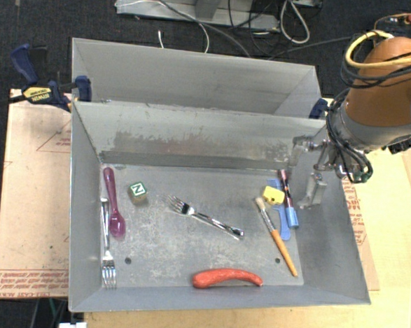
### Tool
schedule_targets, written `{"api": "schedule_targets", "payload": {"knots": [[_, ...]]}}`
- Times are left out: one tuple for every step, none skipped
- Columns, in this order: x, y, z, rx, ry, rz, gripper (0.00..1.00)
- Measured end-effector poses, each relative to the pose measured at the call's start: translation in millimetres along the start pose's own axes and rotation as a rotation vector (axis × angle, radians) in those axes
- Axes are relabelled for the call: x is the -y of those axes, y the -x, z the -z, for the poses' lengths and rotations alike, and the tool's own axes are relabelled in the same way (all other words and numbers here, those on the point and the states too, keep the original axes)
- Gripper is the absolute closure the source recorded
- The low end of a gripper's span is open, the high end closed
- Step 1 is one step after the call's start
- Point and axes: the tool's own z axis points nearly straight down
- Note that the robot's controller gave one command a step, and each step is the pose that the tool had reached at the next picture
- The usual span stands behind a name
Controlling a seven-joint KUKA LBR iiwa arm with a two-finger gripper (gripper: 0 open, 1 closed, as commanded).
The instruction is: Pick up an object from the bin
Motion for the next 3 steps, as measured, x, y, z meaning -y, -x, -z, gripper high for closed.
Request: {"api": "schedule_targets", "payload": {"knots": [[-1,1.6,5,0.007,-0.001,0.003,0.0],[20,24.4,-109,0.011,0.0,-0.198,0.0],[18,39.4,-52,0.025,-0.002,-0.148,0.0]]}}
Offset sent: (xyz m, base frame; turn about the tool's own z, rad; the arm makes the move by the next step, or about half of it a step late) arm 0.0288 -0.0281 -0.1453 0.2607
